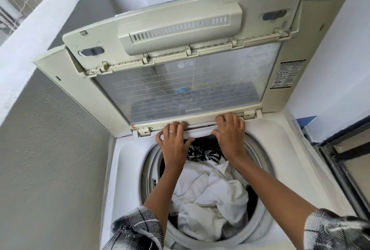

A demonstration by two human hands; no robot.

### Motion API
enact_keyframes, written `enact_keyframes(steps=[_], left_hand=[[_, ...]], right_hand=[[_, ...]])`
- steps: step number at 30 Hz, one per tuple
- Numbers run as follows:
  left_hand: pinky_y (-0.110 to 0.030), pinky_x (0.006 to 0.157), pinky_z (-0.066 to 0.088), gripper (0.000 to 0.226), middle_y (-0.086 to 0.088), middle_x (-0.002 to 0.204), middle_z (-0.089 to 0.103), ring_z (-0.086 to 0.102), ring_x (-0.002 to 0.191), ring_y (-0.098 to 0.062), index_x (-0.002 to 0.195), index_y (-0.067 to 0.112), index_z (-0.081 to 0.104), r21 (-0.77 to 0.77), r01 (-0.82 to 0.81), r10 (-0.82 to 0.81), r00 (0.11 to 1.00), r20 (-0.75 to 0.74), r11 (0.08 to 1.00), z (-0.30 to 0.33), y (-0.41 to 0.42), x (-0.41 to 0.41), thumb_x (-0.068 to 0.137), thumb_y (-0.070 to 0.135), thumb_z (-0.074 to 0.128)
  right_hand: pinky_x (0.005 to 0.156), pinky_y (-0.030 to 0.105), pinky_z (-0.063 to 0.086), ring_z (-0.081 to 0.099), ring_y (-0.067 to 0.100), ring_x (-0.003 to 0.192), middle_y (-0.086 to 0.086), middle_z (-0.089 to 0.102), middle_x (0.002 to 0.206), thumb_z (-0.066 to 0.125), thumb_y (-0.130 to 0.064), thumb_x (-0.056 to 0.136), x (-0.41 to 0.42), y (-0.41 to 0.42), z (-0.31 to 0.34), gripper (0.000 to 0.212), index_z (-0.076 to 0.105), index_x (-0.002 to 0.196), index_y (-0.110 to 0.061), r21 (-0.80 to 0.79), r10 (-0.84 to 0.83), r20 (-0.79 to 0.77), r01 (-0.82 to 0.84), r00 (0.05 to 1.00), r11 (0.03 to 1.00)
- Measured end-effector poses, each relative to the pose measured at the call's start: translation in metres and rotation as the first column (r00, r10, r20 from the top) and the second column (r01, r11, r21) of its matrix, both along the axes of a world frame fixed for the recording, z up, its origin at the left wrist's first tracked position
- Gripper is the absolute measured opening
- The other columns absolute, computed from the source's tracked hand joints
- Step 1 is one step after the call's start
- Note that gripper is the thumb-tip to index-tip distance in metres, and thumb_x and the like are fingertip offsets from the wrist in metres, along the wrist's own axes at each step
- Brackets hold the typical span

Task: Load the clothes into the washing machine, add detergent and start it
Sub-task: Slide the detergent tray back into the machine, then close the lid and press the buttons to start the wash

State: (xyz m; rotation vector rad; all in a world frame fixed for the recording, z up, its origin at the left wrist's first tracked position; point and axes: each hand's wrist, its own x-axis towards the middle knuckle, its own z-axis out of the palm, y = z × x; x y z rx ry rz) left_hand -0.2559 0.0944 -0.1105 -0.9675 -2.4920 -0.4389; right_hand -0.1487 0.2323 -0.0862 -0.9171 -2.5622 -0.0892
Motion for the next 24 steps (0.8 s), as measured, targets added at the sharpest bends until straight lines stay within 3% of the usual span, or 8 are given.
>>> enact_keyframes(steps=[3,6,11,17,24], left_hand=[[-0.041,0.095,0.028,0.044,0.007,0.115,0.059,0.046,0.112,-0.016,0.116,0.031,0.055,0.0,0.006,-0.006,0.998,0.064,1.0,0.003,-0.005,0.008,0.079,0.054,0.061],[-0.043,0.096,0.032,0.046,0.009,0.127,0.055,0.049,0.119,-0.016,0.125,0.033,0.052,0.02,-0.007,0.004,0.99,0.142,1.0,0.009,-0.013,0.019,0.082,0.045,0.065],[-0.037,0.098,0.024,0.042,0.007,0.127,0.054,0.048,0.118,-0.015,0.124,0.03,0.053,0.163,-0.019,-0.008,0.986,0.164,0.986,0.041,-0.011,0.036,0.082,0.031,0.062],[-0.034,0.097,0.02,0.041,0.005,0.128,0.051,0.042,0.118,-0.014,0.125,0.026,0.052,0.363,0.028,-0.05,0.997,0.053,0.931,0.111,0.005,0.041,0.085,0.029,0.059],[-0.04,0.1,0.022,0.052,0.002,0.137,0.05,0.037,0.13,-0.019,0.13,0.022,0.052,0.557,0.1,0.0,0.984,-0.177,0.824,0.233,0.022,0.022,0.08,0.031,0.065]], right_hand=[[0.074,0.035,0.046,0.057,0.025,0.085,0.005,0.058,0.09,0.081,-0.021,0.067,0.003,-0.004,0.005,0.032,0.063,0.091,-0.014,-0.046,-0.004,0.005,0.004,1.0,0.999],[0.078,0.037,0.044,0.057,0.026,0.092,0.005,0.059,0.098,0.074,-0.02,0.075,0.01,-0.007,0.008,0.027,0.062,0.098,-0.014,-0.112,0.024,-0.032,-0.027,0.999,0.993],[0.076,0.037,0.042,0.056,0.026,0.091,0.004,0.059,0.098,0.063,-0.02,0.085,0.02,-0.018,0.028,0.012,0.062,0.095,-0.015,-0.137,0.001,-0.21,-0.03,0.978,0.99],[0.078,0.034,0.035,0.055,0.025,0.091,0.004,0.06,0.097,0.06,-0.018,0.088,0.02,-0.025,0.089,0.005,0.063,0.09,-0.015,-0.019,0.081,-0.475,-0.102,0.876,0.995],[0.085,0.035,0.034,0.047,0.025,0.107,0.01,0.059,0.111,0.058,-0.015,0.081,0.003,-0.019,0.211,0.019,0.061,0.1,-0.012,0.192,0.228,-0.651,-0.133,0.724,0.972]])
